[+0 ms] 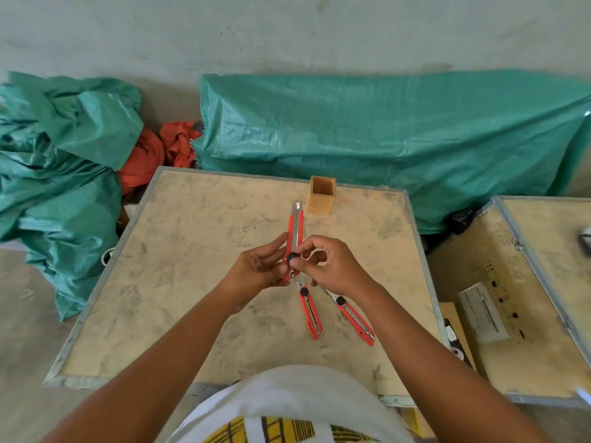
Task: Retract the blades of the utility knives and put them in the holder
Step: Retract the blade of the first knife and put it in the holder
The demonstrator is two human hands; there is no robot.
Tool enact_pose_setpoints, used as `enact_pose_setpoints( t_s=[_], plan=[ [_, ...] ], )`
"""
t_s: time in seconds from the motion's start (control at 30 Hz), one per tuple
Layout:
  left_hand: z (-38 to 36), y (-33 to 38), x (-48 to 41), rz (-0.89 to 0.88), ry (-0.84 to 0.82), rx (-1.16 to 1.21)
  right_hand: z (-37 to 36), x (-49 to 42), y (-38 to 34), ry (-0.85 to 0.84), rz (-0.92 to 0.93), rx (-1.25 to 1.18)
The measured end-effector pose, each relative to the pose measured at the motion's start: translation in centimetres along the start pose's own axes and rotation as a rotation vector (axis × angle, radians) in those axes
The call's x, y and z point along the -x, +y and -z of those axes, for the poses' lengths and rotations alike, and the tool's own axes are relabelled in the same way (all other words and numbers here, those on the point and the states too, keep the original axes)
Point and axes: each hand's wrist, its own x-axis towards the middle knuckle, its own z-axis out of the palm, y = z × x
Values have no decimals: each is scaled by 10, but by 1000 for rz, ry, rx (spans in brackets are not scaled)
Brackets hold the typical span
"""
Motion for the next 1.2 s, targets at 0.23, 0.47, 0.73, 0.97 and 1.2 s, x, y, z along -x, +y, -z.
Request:
enact_pose_setpoints(
  t_s=[0.23, 0.47, 0.73, 0.97, 1.2],
  plan=[
    [-3, -1, 4, -17, 7, -2, -1, 7, -2, -15, 20, -33],
    [-4, 1, -2, -15, -16, -14, 0, 8, -2, 6, -12, -122],
    [-13, 7, -19, -19, -61, -42, 8, 3, 1, 116, -60, -169],
    [-18, 20, -54, -7, -66, -111, 39, -28, 14, 208, 0, -207],
    [-19, 49, -130, -16, -88, -180, 85, -100, 26, 244, -13, -298]
  ],
)
